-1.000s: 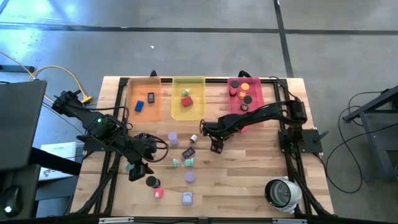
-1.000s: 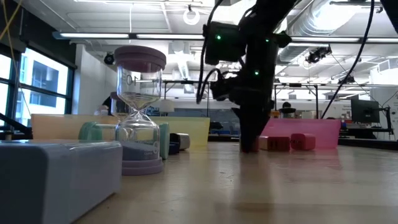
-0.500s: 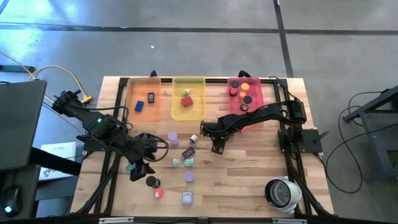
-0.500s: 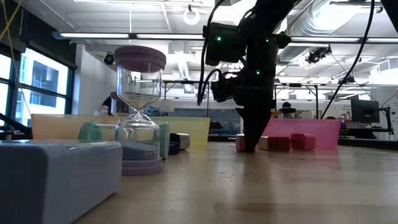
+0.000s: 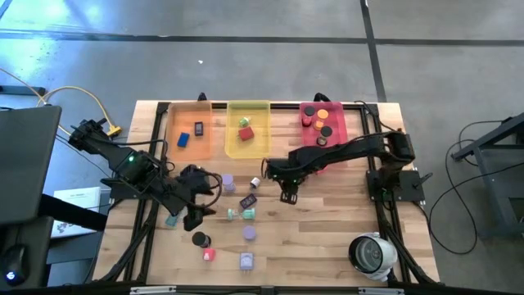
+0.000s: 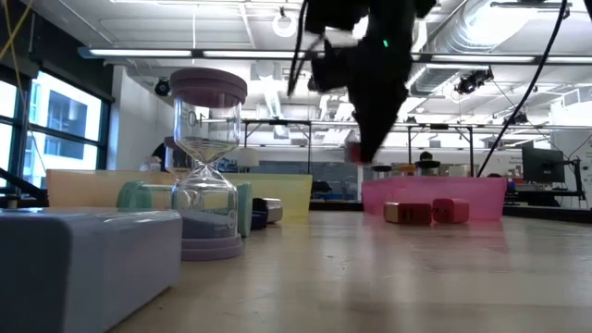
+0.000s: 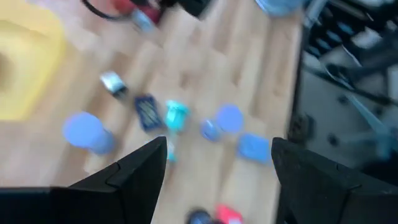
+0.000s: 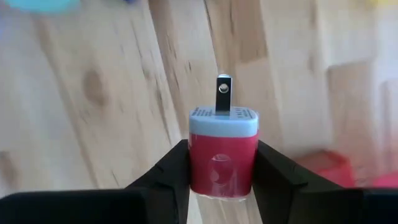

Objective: Pick & Place Office items
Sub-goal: Put the pink charger adapter into the yellow bin

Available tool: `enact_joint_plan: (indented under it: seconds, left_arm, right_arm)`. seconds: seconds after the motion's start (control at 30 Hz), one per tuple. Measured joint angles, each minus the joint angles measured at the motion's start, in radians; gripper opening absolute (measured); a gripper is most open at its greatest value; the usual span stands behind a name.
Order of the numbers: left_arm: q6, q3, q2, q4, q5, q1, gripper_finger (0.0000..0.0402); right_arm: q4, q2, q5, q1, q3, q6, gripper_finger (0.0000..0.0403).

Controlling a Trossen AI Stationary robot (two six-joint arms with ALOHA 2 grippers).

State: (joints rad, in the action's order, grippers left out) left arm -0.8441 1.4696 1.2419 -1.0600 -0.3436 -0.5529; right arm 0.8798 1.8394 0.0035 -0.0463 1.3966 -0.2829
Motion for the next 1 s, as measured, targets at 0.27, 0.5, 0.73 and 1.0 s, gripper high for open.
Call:
enact_joint_plan:
  seconds: [0.27,0.5,0.73,1.0]
  left_arm:
    - [0.042,0.000,0.017,0.011,-0.300,0.003,0.0282]
    - [0.248,0.000,0.027,0.017,-0.483,0.021,0.0282]
    - [0.387,0.000,0.035,0.072,-0.685,0.101,0.0282]
    - [0.916,0.000,0.044,0.264,-0.431,0.242,0.0282]
  right_arm:
    - [-0.040,-0.188,0.097,-0.061,0.102,0.001,0.0119]
    - [-0.211,-0.317,0.051,-0.079,0.106,0.025,0.0119]
    - [-0.282,-0.340,-0.064,-0.051,0.104,0.026,0.0119]
    - [-0.294,-0.343,-0.156,0.003,0.104,0.016,0.0119]
